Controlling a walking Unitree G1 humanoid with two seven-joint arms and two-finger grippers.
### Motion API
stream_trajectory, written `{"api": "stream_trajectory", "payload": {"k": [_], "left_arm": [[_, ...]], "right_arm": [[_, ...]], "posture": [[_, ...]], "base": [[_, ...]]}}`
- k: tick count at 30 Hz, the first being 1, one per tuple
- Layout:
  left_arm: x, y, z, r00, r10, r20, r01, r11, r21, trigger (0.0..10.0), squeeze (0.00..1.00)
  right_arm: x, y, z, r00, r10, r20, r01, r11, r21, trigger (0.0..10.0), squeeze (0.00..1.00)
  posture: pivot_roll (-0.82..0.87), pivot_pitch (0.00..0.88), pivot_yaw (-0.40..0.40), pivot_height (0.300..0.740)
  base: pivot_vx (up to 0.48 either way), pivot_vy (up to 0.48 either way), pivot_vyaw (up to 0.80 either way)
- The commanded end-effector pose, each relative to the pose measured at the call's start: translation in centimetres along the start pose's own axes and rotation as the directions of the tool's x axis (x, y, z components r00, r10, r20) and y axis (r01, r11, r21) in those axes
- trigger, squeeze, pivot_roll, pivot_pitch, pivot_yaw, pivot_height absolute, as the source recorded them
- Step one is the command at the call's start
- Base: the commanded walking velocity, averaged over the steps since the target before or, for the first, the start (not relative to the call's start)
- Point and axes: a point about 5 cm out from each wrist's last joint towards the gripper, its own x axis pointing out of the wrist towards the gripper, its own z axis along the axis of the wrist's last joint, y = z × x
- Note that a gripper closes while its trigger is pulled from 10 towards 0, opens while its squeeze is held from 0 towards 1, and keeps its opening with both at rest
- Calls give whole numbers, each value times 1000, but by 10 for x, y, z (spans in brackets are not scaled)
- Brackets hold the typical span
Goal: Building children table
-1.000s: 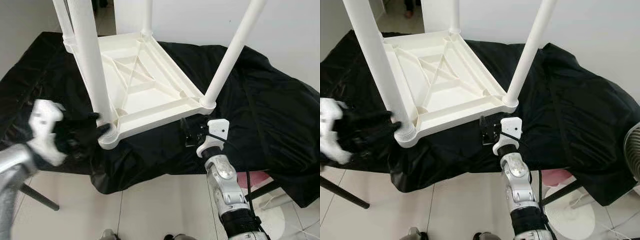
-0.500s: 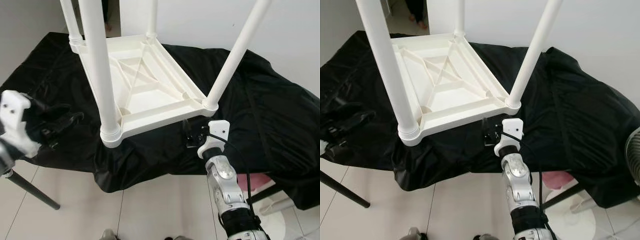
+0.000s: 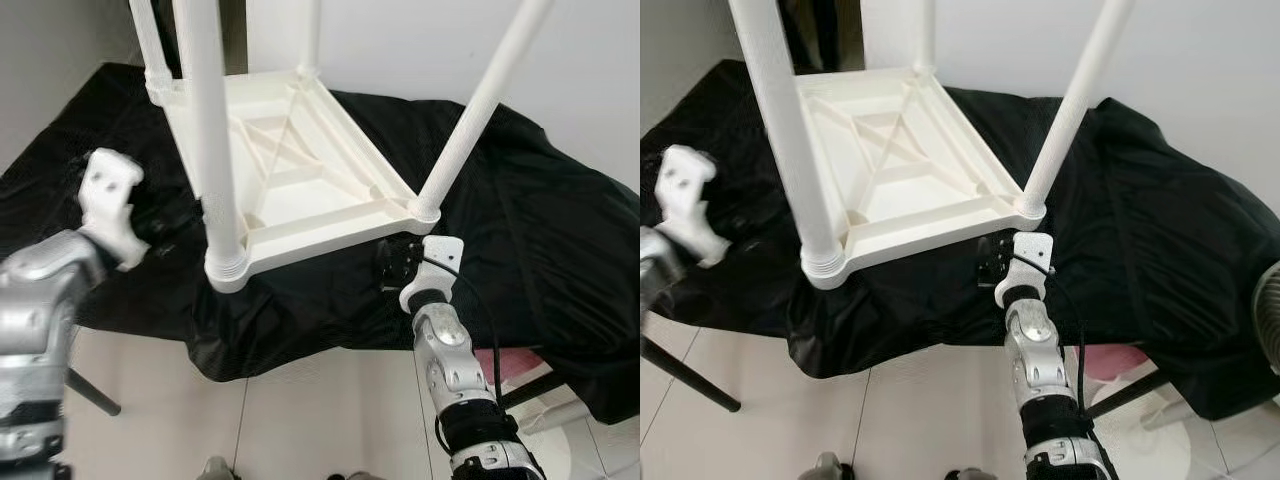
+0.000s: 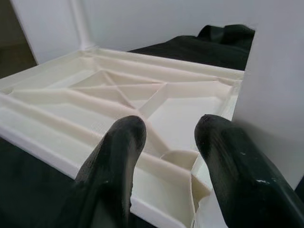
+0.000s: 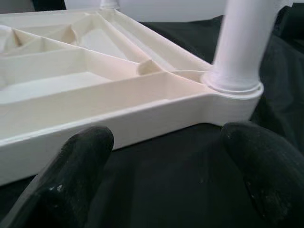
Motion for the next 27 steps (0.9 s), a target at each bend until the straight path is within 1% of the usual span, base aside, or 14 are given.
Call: {"api": "stream_trajectory", "payload": {"k": [1, 6, 9, 10, 12, 13, 14, 15, 16, 17, 19, 20, 22, 27], "left_arm": [[10, -15, -1, 997, -73, 10, 73, 997, 7, 10000, 0], [13, -23, -3, 994, -104, 14, 104, 995, 3, 10000, 0], [19, -38, -5, 987, -160, 23, 160, 987, -7, 10000, 0], [19, -38, -5, 987, -160, 23, 160, 987, -7, 10000, 0], [27, -64, -6, 967, -252, 41, 253, 967, -25, 10000, 0], [27, -64, -6, 967, -252, 41, 253, 967, -25, 10000, 0], [32, -77, -5, 953, -298, 56, 300, 953, -34, 10000, 0], [32, -77, -5, 953, -298, 56, 300, 953, -34, 10000, 0], [37, -90, -4, 939, -335, 74, 339, 940, -39, 10000, 0], [37, -90, -4, 939, -335, 74, 339, 940, -39, 10000, 0], [45, -111, -1, 908, -406, 103, 413, 909, -61, 10000, 0], [45, -111, -1, 908, -406, 103, 413, 909, -61, 10000, 0], [49, -131, 2, 875, -467, 125, 477, 877, -64, 10000, 0], [52, -147, 6, 850, -508, 141, 519, 852, -65, 10000, 0]], "right_arm": [[-2, -10, -6, 998, -51, -36, 51, 999, 2, 10000, 0], [-2, -13, -7, 996, -73, -41, 73, 997, 2, 10000, 0], [-3, -17, -8, 993, -107, -57, 108, 994, 4, 10000, 0], [-3, -17, -8, 993, -107, -57, 108, 994, 4, 10000, 0], [-2, -18, -11, 989, -128, -77, 129, 992, 13, 10000, 0], [-2, -18, -11, 989, -128, -77, 129, 992, 13, 10000, 0], [-1, -18, -12, 988, -127, -89, 130, 991, 24, 10000, 0], [-1, -18, -12, 988, -127, -89, 130, 991, 24, 10000, 0], [1, -16, -13, 988, -121, -100, 125, 991, 36, 10000, 0], [1, -16, -13, 988, -121, -100, 125, 991, 36, 10000, 0], [6, -14, -14, 987, -111, -120, 116, 993, 38, 10000, 0], [6, -14, -14, 987, -111, -120, 116, 993, 38, 10000, 0], [12, -16, -16, 982, -115, -151, 121, 992, 28, 10000, 0], [22, -16, -15, 978, -109, -177, 115, 993, 20, 10000, 0]], "posture": [[50, 87, -74, 740], [39, 92, -67, 740], [37, 100, -65, 740], [37, 100, -65, 740], [36, 104, -63, 740], [36, 104, -63, 740], [36, 106, -63, 740], [36, 106, -63, 740], [38, 108, -64, 740], [38, 108, -64, 740], [38, 109, -63, 740], [38, 109, -63, 740], [38, 110, -61, 740], [38, 114, -56, 740]], "base": [[0, 0, 0], [0, 0, 0], [0, 0, 0], [0, 0, 0], [0, 0, 0], [0, 0, 0], [0, 0, 0], [0, 0, 0], [0, 0, 0], [0, 0, 0], [0, 0, 0], [0, 0, 0], [0, 0, 0], [0, 0, 0]]}}
